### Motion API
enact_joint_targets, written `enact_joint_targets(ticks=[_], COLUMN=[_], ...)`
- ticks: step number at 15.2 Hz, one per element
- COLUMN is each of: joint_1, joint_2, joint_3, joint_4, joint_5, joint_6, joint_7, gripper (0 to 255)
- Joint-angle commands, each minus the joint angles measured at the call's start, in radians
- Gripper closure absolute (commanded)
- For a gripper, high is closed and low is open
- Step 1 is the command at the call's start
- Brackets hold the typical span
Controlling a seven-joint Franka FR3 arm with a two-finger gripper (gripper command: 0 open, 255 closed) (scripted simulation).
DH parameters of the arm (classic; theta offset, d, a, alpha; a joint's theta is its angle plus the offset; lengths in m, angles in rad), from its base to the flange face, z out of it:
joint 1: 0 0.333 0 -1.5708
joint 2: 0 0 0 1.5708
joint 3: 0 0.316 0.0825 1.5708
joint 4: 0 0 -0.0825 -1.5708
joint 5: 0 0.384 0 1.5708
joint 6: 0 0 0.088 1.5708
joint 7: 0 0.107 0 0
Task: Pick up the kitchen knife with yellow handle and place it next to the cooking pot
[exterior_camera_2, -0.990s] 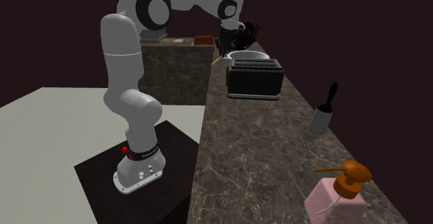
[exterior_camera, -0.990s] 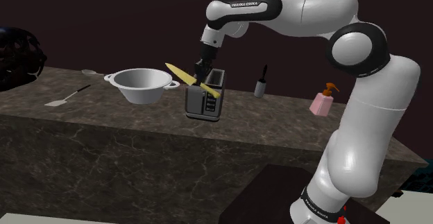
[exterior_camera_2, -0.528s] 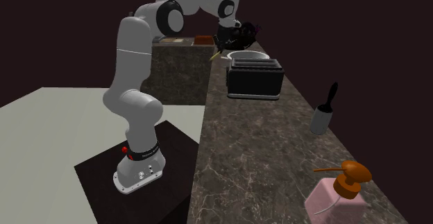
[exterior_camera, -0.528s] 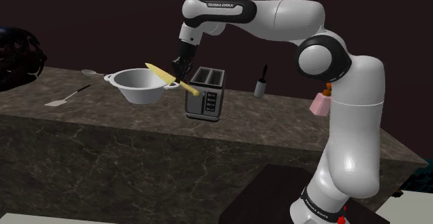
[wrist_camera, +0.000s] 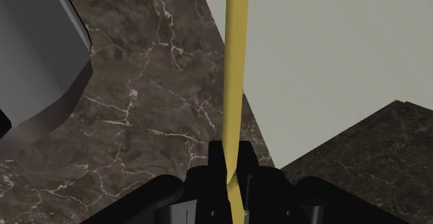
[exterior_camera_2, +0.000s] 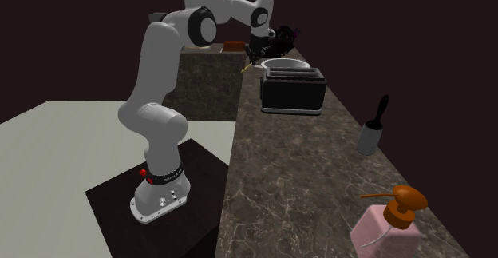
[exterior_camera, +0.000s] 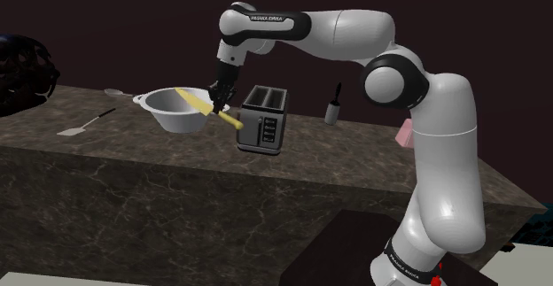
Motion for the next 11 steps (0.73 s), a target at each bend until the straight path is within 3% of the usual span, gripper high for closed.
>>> enact_joint_targets(ticks=[1,11], joint_1=[0.001,0.007], joint_2=[-0.001,0.007], joint_3=[0.0,0.004], joint_4=[-0.03,-0.15], joint_5=[0.002,0.013], joint_6=[0.028,0.152], joint_7=[-0.008,-0.043], gripper=[255,255])
